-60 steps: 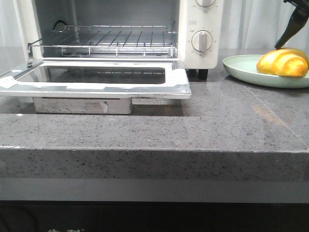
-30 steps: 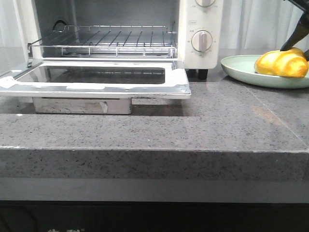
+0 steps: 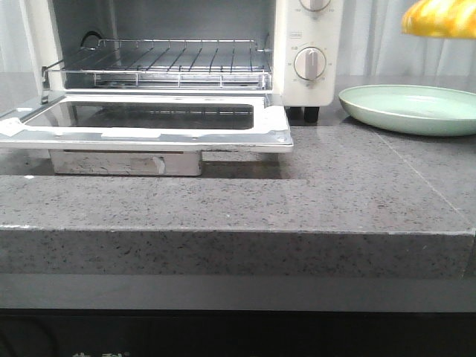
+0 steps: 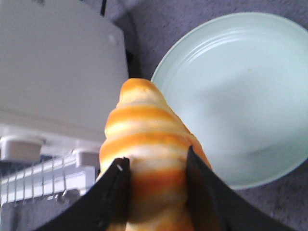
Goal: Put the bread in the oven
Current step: 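Lift the croissant with the right gripper and carry it toward the oven, then lower the croissant onto the oven rack and open the right gripper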
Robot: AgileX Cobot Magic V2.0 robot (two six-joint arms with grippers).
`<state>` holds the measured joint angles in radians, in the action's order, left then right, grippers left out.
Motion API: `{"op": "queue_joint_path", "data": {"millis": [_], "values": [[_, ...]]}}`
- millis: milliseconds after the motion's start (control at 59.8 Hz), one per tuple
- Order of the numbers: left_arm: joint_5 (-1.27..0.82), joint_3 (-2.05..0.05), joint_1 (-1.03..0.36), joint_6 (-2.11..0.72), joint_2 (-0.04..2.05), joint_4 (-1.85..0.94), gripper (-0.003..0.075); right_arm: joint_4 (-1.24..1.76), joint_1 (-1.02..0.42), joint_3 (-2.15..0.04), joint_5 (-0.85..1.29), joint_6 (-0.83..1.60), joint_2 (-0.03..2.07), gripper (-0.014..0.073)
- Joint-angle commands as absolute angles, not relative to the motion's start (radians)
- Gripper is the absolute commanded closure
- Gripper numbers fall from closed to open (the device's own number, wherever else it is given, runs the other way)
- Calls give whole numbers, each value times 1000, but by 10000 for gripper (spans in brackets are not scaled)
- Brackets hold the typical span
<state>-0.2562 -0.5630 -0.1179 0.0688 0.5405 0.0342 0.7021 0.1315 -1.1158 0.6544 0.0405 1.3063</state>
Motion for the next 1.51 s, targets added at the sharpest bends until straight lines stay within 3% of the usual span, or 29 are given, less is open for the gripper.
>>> {"op": "queue_joint_path", "data": {"millis": [0, 301, 603, 1004, 1490], "values": [[-180, -590, -114, 77, 540, 33, 741, 728, 100, -1085, 666, 60, 1200, 557], [-180, -590, -114, 77, 540, 33, 741, 838, -191, -875, 545, 60, 1010, 555], [-180, -590, -114, 77, 540, 33, 741, 900, -601, -964, 127, 60, 1264, 498], [-180, -590, -114, 77, 540, 33, 741, 920, -627, -1291, -45, 59, 1596, 494], [-180, -590, -114, 77, 540, 33, 741, 1075, -627, -1346, -219, 59, 1690, 465]]}}
